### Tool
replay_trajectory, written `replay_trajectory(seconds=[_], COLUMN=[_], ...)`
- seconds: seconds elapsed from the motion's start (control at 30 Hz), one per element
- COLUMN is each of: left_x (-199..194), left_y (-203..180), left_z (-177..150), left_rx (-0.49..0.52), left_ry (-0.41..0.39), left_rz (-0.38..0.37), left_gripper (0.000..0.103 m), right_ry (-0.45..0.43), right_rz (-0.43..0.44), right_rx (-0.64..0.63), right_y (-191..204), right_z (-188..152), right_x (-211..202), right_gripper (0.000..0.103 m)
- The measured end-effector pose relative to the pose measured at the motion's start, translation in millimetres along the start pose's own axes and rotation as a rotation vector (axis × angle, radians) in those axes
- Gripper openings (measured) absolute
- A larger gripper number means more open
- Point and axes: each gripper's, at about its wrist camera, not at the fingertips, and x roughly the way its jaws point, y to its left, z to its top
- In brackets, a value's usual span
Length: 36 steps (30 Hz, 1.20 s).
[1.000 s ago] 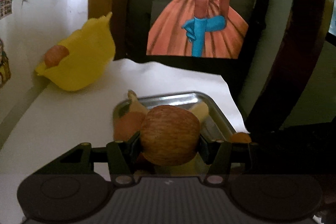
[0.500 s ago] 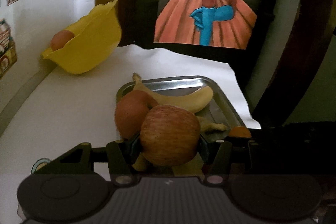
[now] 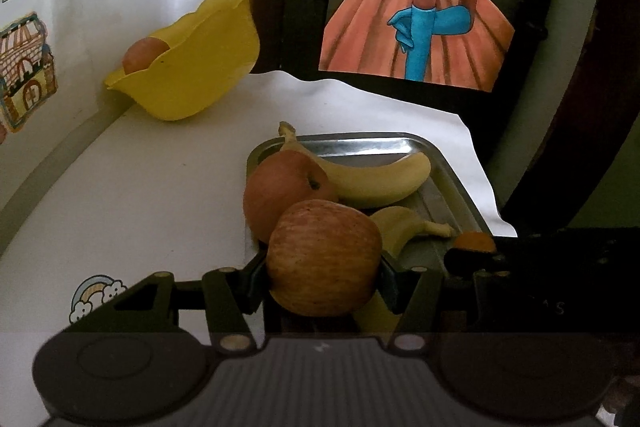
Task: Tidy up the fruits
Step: 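Lower the pear into the tray and open the left tool while the right tool releases the tangerine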
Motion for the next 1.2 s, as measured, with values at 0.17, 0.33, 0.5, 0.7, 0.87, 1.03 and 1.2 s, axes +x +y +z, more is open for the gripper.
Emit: replay_trajectory(seconds=[0.17, 0.33, 0.5, 0.7, 0.87, 1.03, 1.2], left_x=[0.4, 0.4, 0.0, -0.6, -3.3, -7.8, -17.5], left_y=[-0.8, -1.9, -2.6, -3.5, -5.2, -5.3, -6.9], left_z=[-0.3, -0.4, -1.3, -2.6, -5.2, -7.7, -14.8], left_rx=[-0.001, -0.004, -0.002, -0.002, -0.004, -0.011, -0.026], left_ry=[-0.002, -0.005, -0.007, -0.012, -0.029, -0.058, -0.104], left_rz=[0.0, 0.003, 0.006, 0.01, 0.011, 0.031, 0.058], left_gripper=[0.06, 0.06, 0.06, 0.06, 0.061, 0.064, 0.069], right_ry=[0.004, 0.001, 0.002, -0.006, -0.017, -0.03, -0.059], right_rz=[0.005, 0.012, 0.011, 0.009, 0.009, 0.017, 0.03], right_rx=[0.0, -0.011, -0.01, -0.016, -0.014, -0.022, -0.037], right_y=[0.1, 3.2, 2.9, 1.8, 1.0, 0.6, -0.3], right_z=[1.2, 0.4, 0.4, -0.9, -3.0, -4.8, -8.1], right_x=[1.4, 2.1, 2.3, 0.1, -2.2, -4.0, -7.7], right_gripper=[0.036, 0.037, 0.038, 0.039, 0.043, 0.045, 0.047])
